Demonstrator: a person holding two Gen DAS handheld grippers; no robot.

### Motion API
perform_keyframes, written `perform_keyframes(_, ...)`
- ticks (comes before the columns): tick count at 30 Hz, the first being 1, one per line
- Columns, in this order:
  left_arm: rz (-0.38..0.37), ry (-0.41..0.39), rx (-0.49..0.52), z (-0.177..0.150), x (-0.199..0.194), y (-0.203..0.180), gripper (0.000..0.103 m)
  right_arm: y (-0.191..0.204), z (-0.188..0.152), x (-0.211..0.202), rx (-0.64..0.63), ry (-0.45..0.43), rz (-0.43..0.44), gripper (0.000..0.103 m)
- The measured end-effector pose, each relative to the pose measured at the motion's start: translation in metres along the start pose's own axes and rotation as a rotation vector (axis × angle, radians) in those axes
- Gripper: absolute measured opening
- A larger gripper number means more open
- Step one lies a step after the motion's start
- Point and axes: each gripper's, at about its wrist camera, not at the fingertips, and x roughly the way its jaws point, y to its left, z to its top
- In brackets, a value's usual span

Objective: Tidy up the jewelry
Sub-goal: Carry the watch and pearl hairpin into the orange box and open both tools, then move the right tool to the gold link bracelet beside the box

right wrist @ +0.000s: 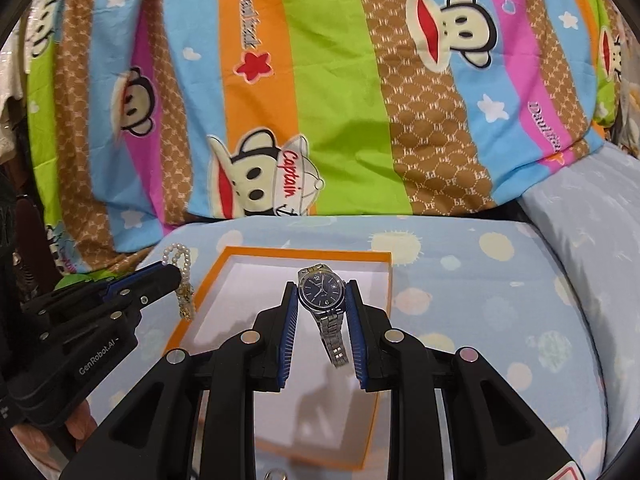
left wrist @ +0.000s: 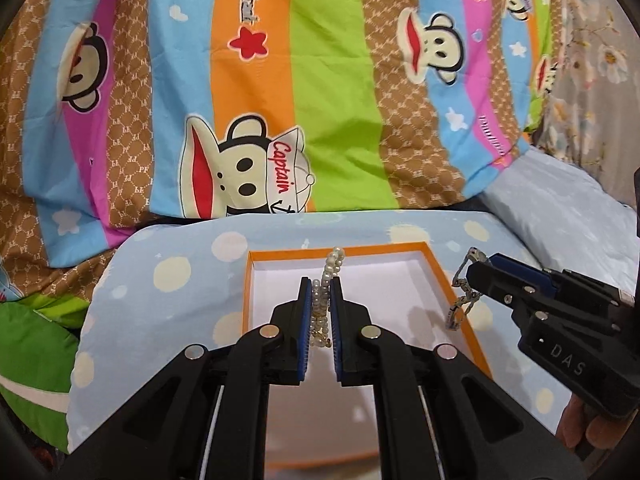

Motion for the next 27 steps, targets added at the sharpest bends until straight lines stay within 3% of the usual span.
perform_keyframes(8,0.02,0.1,-0.04,0.004,0.059,0.006,0.008,-0.008,0.012,0.068,0.031,0.144,-0.018,0.024)
perform_keyframes(10,0.028,0.105,-0.037,0.006,0.068,0.004,0.011,-0.007,0.016,0.071,0.024,0.121,-0.04,0.025)
perform_keyframes(11,0.043,0.101,-0.042,0.008,0.07,0.005,0.02,-0.006,0.019,0.068,0.019,0.1,-0.051,0.03)
perform_keyframes(12,0.046,0.098,-0.047,0.009,0.07,0.006,0.038,-0.005,0.022,0.062,0.018,0.071,-0.058,0.034)
perform_keyframes(13,0.056,0.093,-0.055,0.011,0.069,0.008,0.043,-0.005,0.025,0.053,0.021,0.038,-0.059,0.042)
perform_keyframes(19,0.061,-0.051,-0.133,0.013,0.008,0.037,0.051,-0.001,0.012,-0.023,-0.009,-0.123,-0.081,0.057)
perform_keyframes(21,0.087,-0.076,-0.15,-0.004,-0.015,0.049,0.063,-0.002,-0.01,-0.045,-0.006,-0.136,-0.072,0.059)
perform_keyframes(27,0.126,-0.04,-0.124,-0.086,-0.049,0.068,0.063,-0.008,-0.088,-0.078,0.055,-0.086,-0.074,0.06)
